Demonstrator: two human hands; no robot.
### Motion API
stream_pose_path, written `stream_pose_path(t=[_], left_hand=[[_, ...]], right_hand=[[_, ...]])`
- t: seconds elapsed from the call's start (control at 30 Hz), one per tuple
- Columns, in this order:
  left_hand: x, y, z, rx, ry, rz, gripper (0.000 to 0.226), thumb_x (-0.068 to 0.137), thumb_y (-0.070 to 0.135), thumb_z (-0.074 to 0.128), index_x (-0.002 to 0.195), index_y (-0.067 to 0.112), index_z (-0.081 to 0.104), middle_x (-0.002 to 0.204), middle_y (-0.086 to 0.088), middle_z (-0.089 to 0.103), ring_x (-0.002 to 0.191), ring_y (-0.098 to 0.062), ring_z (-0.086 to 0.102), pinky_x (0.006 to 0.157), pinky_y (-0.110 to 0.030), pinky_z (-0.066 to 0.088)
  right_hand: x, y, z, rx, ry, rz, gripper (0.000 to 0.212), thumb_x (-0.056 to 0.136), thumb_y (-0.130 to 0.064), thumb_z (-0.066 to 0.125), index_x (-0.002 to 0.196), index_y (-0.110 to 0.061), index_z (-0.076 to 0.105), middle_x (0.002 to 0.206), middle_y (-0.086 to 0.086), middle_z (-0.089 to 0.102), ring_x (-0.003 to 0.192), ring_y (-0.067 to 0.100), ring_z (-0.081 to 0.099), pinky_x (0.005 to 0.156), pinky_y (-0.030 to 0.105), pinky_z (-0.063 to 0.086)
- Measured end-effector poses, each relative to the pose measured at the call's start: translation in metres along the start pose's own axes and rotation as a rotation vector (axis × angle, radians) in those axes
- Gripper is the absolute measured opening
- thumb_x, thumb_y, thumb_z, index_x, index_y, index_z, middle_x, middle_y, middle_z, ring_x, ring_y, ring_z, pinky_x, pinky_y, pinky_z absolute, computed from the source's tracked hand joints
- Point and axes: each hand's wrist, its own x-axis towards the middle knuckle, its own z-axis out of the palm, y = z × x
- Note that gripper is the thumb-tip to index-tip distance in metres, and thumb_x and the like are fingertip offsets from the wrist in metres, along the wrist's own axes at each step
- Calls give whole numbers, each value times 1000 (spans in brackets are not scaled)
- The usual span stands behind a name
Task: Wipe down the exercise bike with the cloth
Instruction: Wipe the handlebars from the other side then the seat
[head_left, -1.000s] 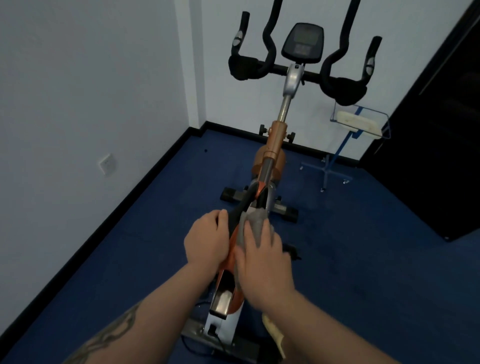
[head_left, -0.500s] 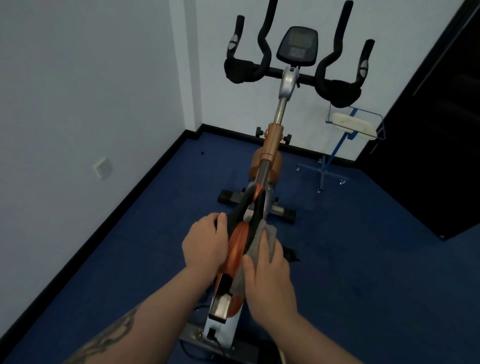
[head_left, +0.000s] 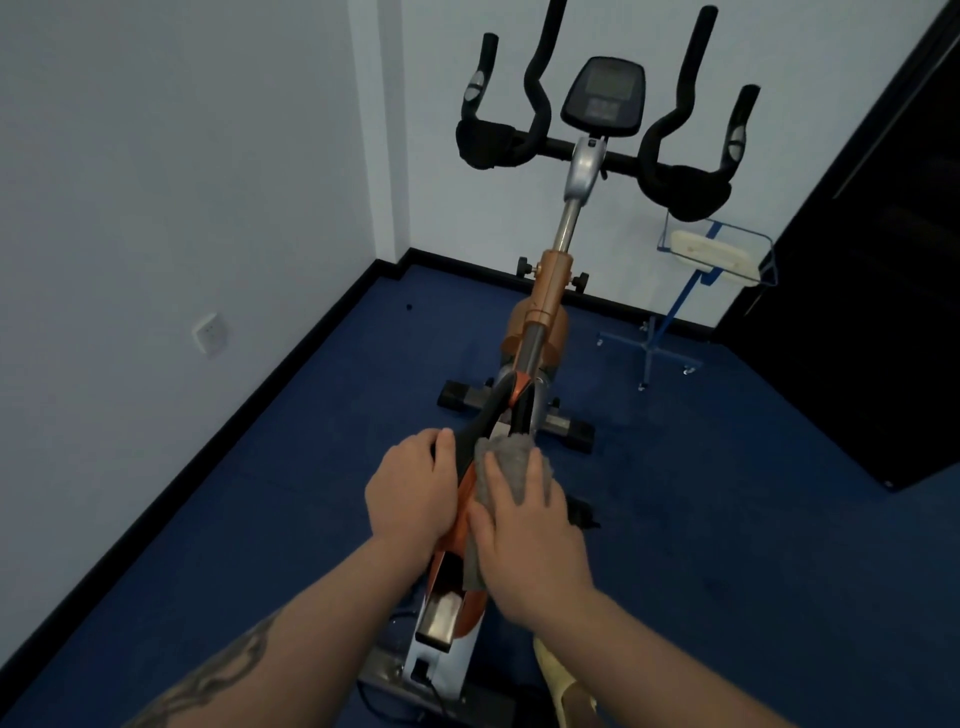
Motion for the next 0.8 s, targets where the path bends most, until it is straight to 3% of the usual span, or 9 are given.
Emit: stream_pose_path(t=[0.17,0.27,0.4,0.57,0.67,0.8], left_hand=[[0,2,-1,-9,-6,-6,38,98,43,30,78,27,58,76,8,60,72,-10,57,64,-34,46],[-1,0,0,-10,-10,-8,35,98,41,32,83,28,60,79,10,61,72,-7,56,61,-31,43],[1,-1,2,0,6,7,32,97,43,34,92,31,63,84,13,62,75,-5,56,60,-29,40],[1,-2,1,7,-8,2,31,97,43,36,99,31,65,91,12,64,81,-7,58,66,-31,46],[1,-3,2,8,-13,3,30,96,40,39,107,30,65,98,11,65,85,-8,58,67,-30,44],[2,-3,3,13,-8,-9,28,95,38,42,111,30,64,100,12,66,85,-6,58,65,-28,41]], right_hand=[[45,-4,-27,29,-48,90,54,103,-45,15,154,-30,6,161,12,-1,129,34,41,96,43,41],[38,-4,-21,25,-39,83,53,103,-46,15,153,-32,5,161,11,3,127,33,41,95,43,43],[6,8,-2,-8,25,-49,57,99,-55,15,151,-40,-3,161,8,-7,133,33,30,97,46,44],[49,0,-29,-6,-94,64,56,103,-44,20,154,-28,3,160,16,1,124,37,46,92,41,43],[34,0,-21,-16,-70,48,57,102,-47,20,154,-31,0,160,15,-3,129,37,38,97,44,42],[-7,6,0,12,-14,-60,59,99,-56,16,150,-41,-11,160,7,-16,141,33,12,103,50,40]])
